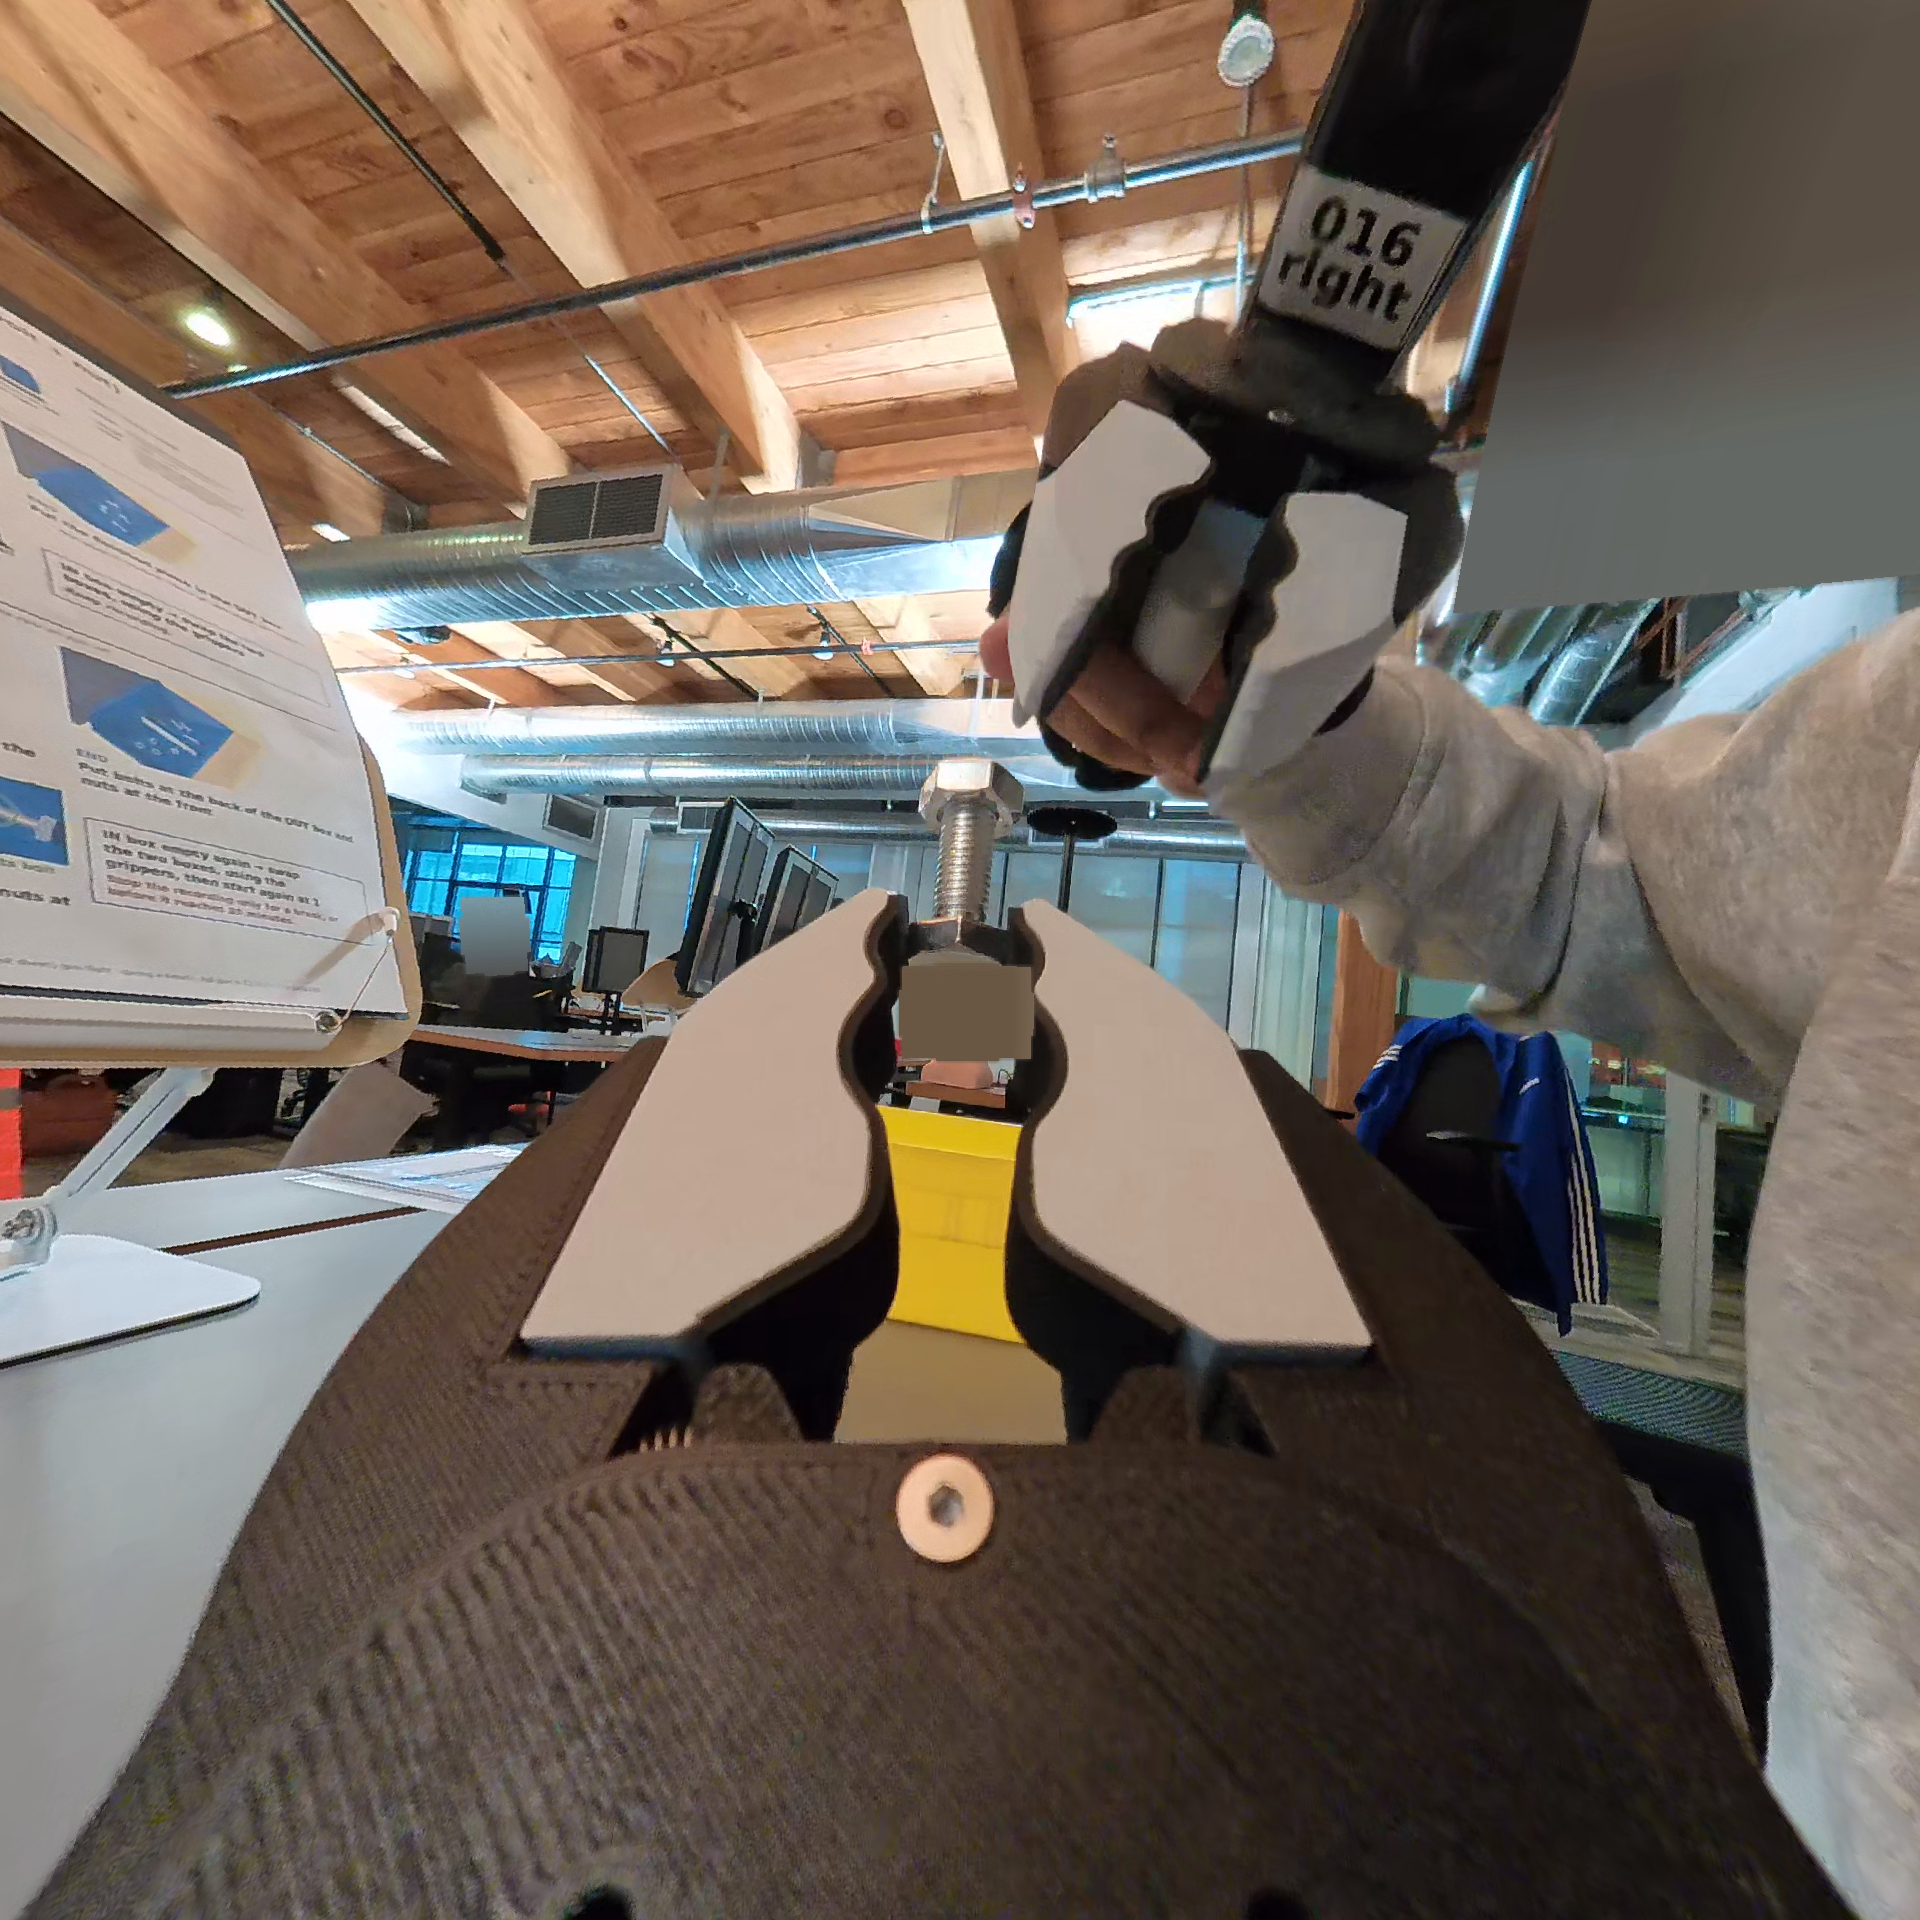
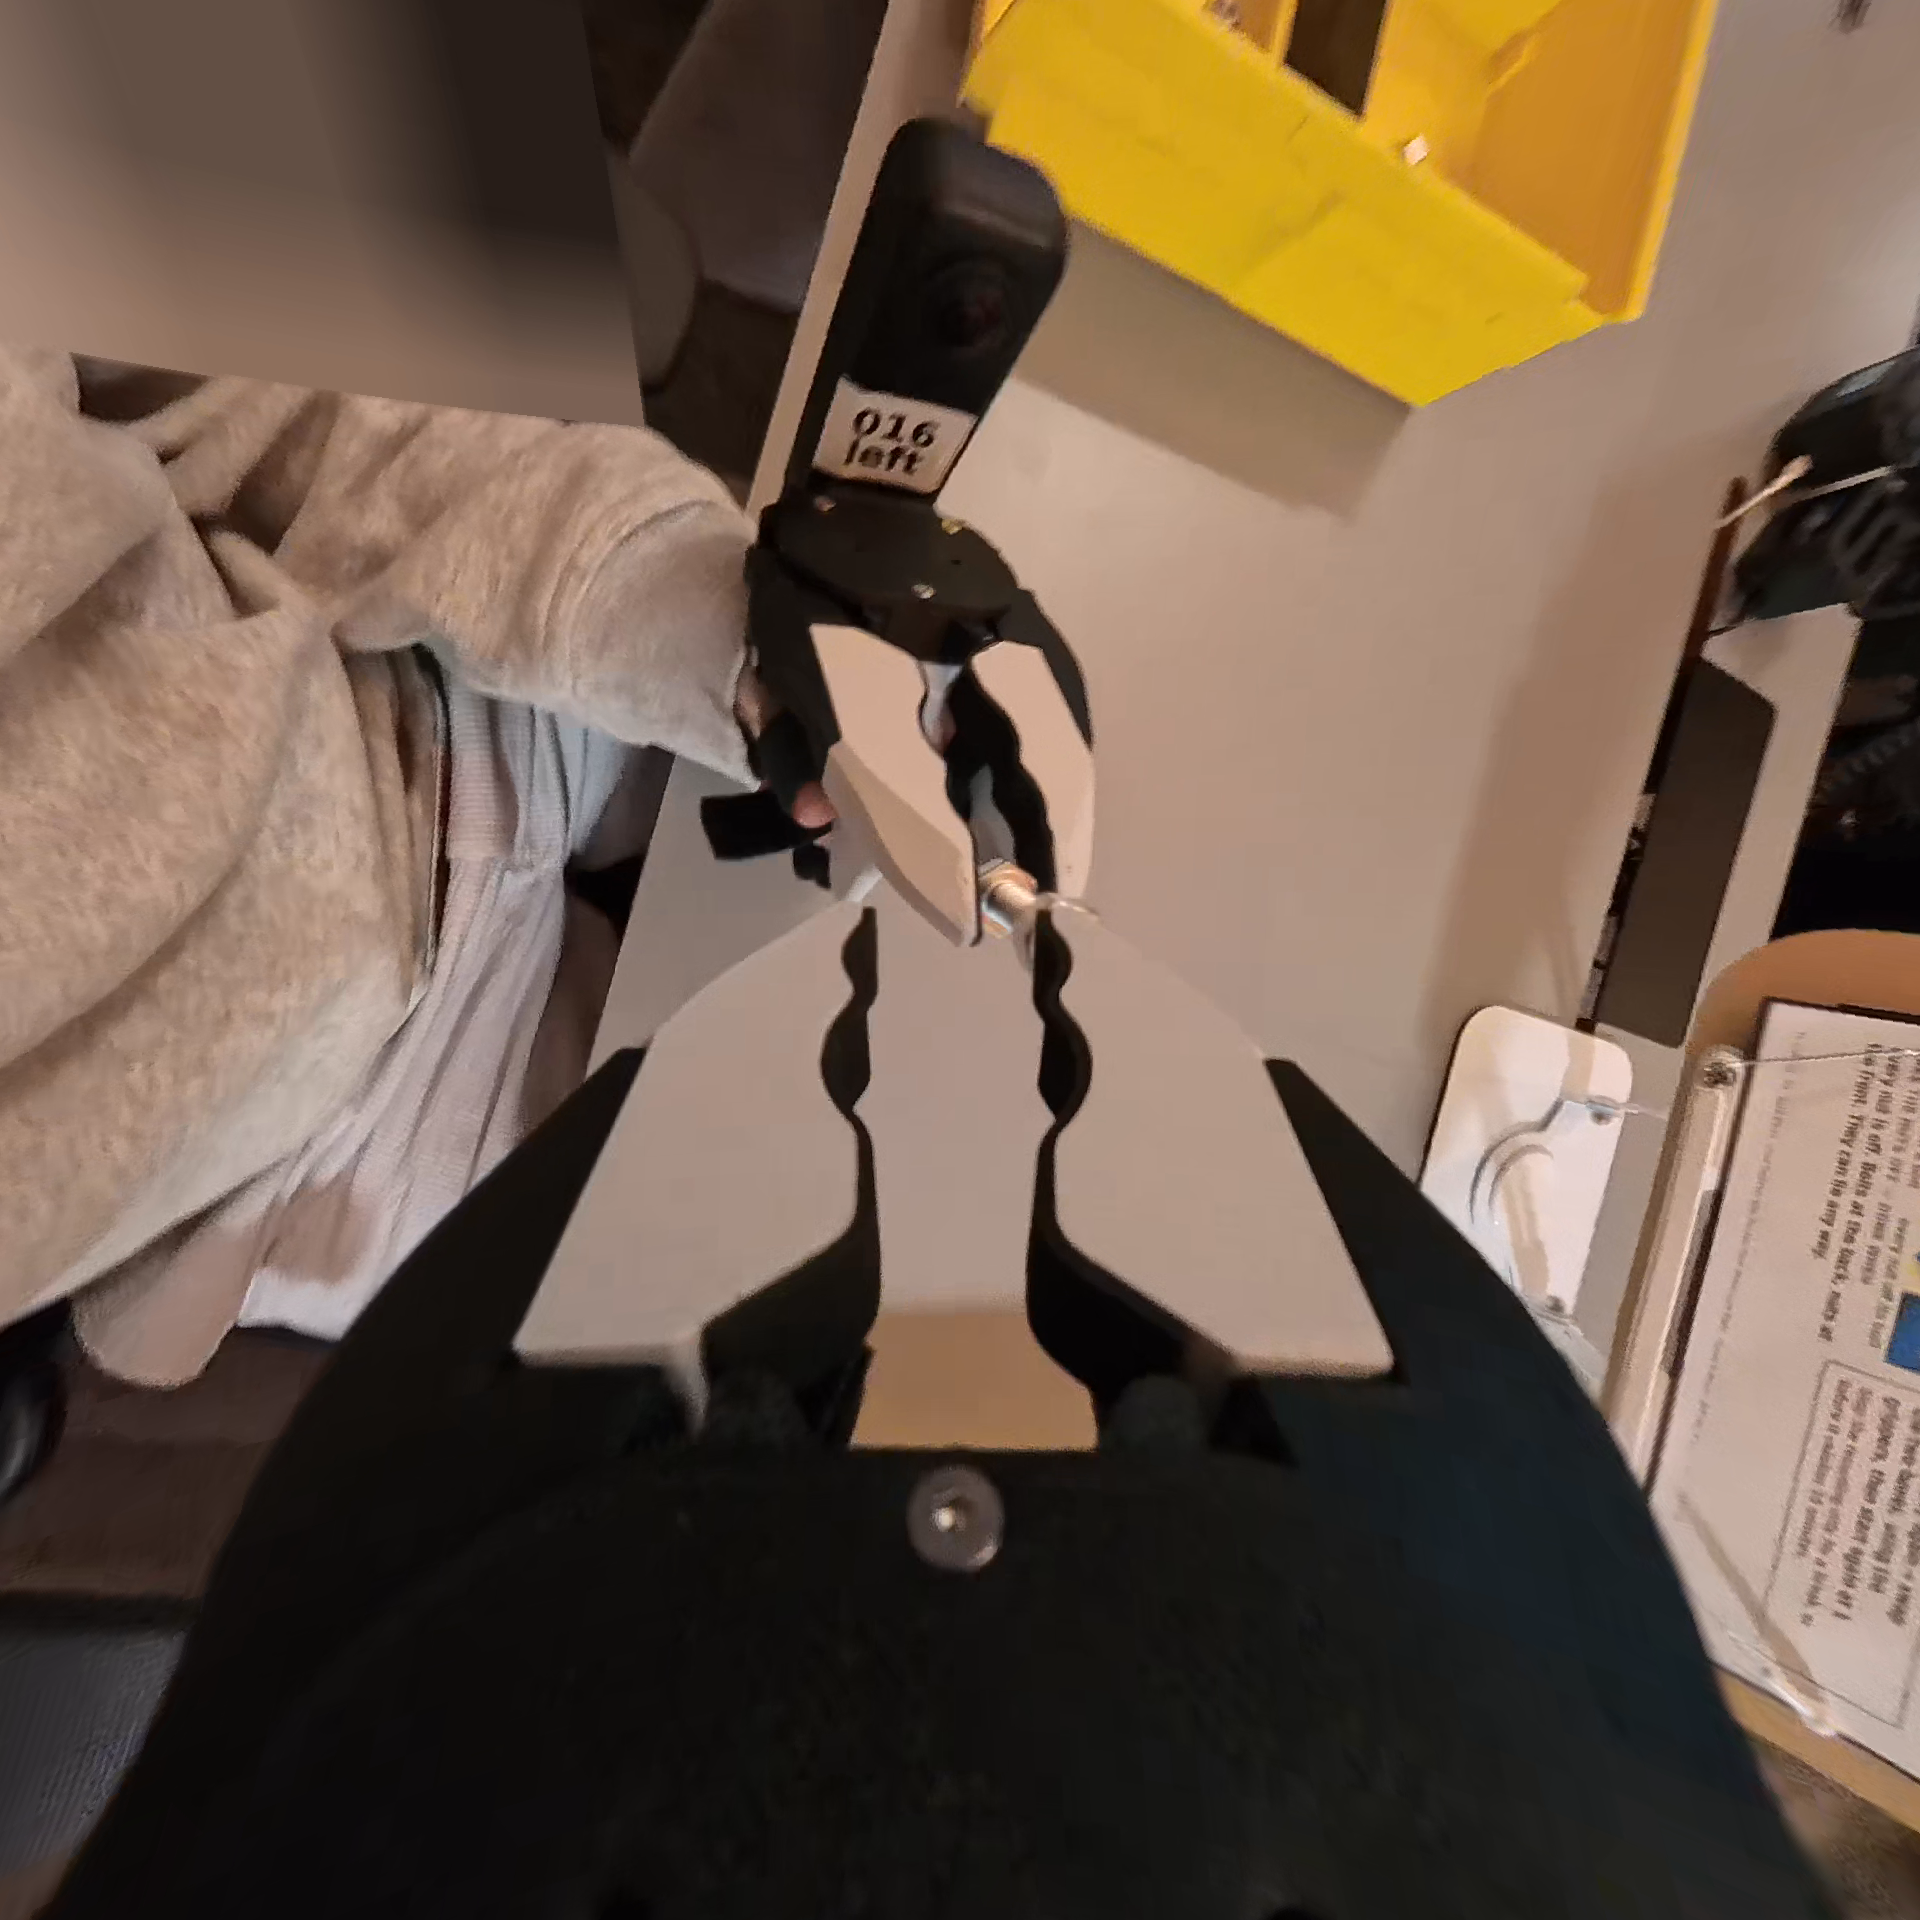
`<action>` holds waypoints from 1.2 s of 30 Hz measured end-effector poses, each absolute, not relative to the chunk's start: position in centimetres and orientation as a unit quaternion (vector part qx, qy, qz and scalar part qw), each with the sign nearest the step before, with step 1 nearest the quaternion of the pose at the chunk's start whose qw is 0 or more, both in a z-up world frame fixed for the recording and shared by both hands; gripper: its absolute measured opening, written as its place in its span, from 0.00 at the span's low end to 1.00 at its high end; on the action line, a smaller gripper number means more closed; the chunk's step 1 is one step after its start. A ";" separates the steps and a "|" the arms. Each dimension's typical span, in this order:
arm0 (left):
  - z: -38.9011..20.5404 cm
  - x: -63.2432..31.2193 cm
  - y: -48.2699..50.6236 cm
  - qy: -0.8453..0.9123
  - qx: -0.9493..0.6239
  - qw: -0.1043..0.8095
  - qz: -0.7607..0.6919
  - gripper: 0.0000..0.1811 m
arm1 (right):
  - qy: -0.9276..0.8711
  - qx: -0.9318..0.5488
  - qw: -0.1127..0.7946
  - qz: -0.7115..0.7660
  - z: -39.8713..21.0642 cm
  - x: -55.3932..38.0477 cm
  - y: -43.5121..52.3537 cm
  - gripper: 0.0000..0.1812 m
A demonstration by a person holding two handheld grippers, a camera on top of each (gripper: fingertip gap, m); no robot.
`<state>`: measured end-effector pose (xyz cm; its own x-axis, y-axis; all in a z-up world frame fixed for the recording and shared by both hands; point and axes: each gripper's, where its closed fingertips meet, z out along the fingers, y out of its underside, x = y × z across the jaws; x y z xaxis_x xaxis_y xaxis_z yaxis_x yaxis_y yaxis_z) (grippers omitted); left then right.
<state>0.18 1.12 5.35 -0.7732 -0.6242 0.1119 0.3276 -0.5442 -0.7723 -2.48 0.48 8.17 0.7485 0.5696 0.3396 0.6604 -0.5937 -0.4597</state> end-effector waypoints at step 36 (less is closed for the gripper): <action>4.4 1.1 -3.3 0.387 -0.196 0.148 -0.889 0.10 | -0.087 -0.704 0.695 0.116 6.0 0.5 -1.8 0.14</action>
<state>1.08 -3.28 4.42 -0.8793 -0.4148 0.2341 0.1115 -0.6571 -0.7456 0.48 -1.79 6.01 0.9578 0.2843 -0.0424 -0.0387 -0.0187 -0.9991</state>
